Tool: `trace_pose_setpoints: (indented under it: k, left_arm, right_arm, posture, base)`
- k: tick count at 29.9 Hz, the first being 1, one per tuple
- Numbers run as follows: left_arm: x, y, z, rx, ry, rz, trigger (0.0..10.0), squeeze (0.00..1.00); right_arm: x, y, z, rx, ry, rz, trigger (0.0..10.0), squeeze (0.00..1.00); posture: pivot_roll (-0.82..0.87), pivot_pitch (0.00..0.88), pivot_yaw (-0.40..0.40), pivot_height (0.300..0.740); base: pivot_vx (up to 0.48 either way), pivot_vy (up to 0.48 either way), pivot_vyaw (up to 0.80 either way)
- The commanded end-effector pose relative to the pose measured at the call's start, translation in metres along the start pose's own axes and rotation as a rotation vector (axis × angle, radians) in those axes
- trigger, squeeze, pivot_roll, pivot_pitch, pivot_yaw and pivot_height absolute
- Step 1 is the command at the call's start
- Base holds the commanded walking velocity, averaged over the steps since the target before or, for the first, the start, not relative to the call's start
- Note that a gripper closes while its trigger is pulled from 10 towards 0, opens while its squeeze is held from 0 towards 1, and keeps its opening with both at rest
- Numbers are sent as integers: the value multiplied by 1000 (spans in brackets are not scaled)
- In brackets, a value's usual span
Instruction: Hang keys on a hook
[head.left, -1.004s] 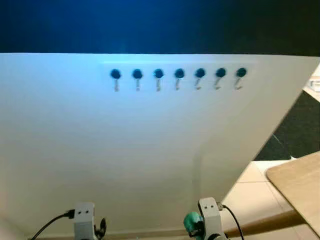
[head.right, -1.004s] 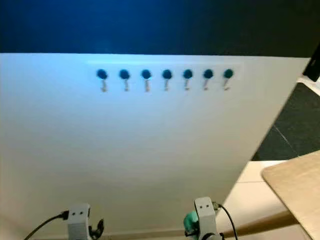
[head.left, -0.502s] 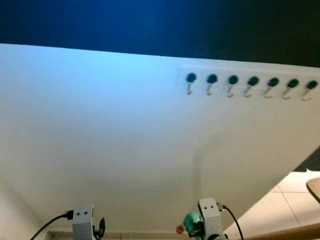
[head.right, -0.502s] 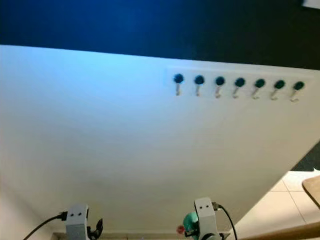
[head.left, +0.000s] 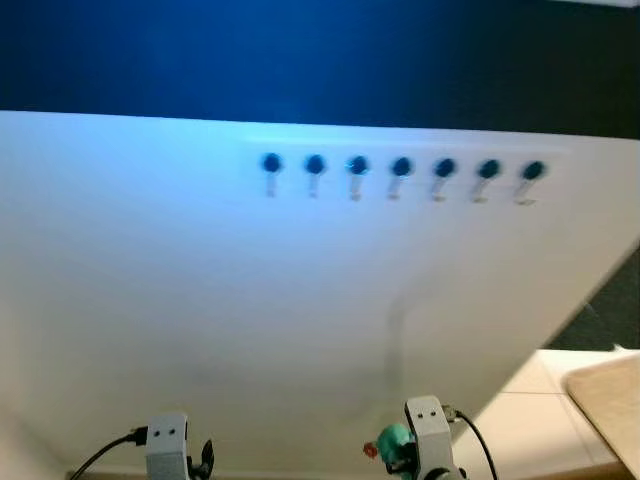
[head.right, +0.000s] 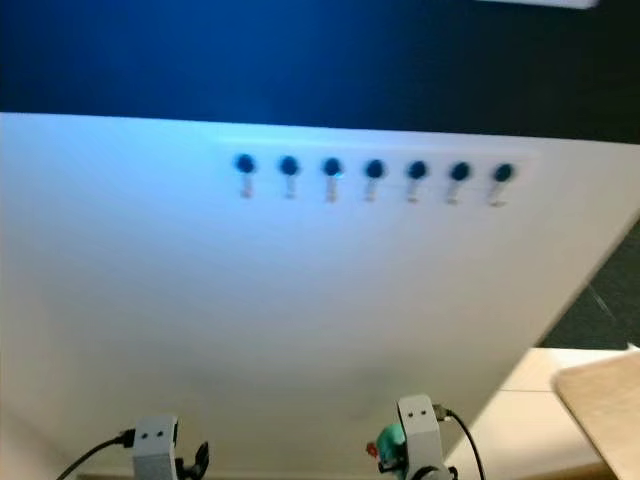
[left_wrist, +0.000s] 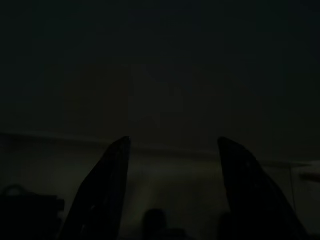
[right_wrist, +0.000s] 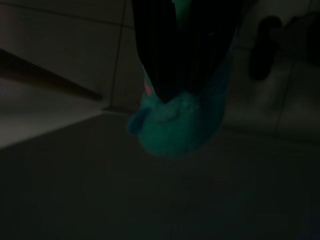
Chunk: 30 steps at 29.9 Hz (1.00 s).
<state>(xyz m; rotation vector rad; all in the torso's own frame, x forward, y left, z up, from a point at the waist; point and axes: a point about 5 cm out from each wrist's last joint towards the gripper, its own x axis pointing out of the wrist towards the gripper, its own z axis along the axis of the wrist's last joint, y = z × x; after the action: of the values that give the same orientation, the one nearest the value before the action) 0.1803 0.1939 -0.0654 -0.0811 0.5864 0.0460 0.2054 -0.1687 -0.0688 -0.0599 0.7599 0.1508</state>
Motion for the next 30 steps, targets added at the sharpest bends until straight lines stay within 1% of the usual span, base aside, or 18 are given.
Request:
trace_pose_setpoints:
  k: [1,6,14,19,24,30]
  left_arm:
    - [-2,3,-3,7,13,9,10000,0]
    - [-2,3,-4,5,13,11,10000,0]
    - [-2,3,-3,3,12,9,10000,0]
    - [-2,2,-3,1,11,3,10000,0]
    - [-2,2,-3,-5,14,-5,10000,0]
    - [-1,1,-2,-3,14,-9,10000,0]
  right_arm:
    - [0,4,-2,11,4,9,10000,0]
    - [0,4,-2,12,3,7,10000,0]
    - [-2,-7,-2,18,-9,-66,10000,0]
    - [-4,-9,-5,27,-4,-77,10000,0]
    - [-3,-8,-5,36,-5,-78,10000,0]
    - [-1,-6,0,42,-14,-76,10000,0]
  posture:
    - [64,30,-36,740]
    - [64,32,-37,740]
    - [66,44,-33,740]
    - [66,49,-30,740]
    - [64,53,-27,740]
    - [67,53,-27,740]
  base:
    - [0,0,0]
    - [0,0,0]
    - [0,0,0]
    - [0,0,0]
    - [-284,0,0]
    - [-370,0,0]
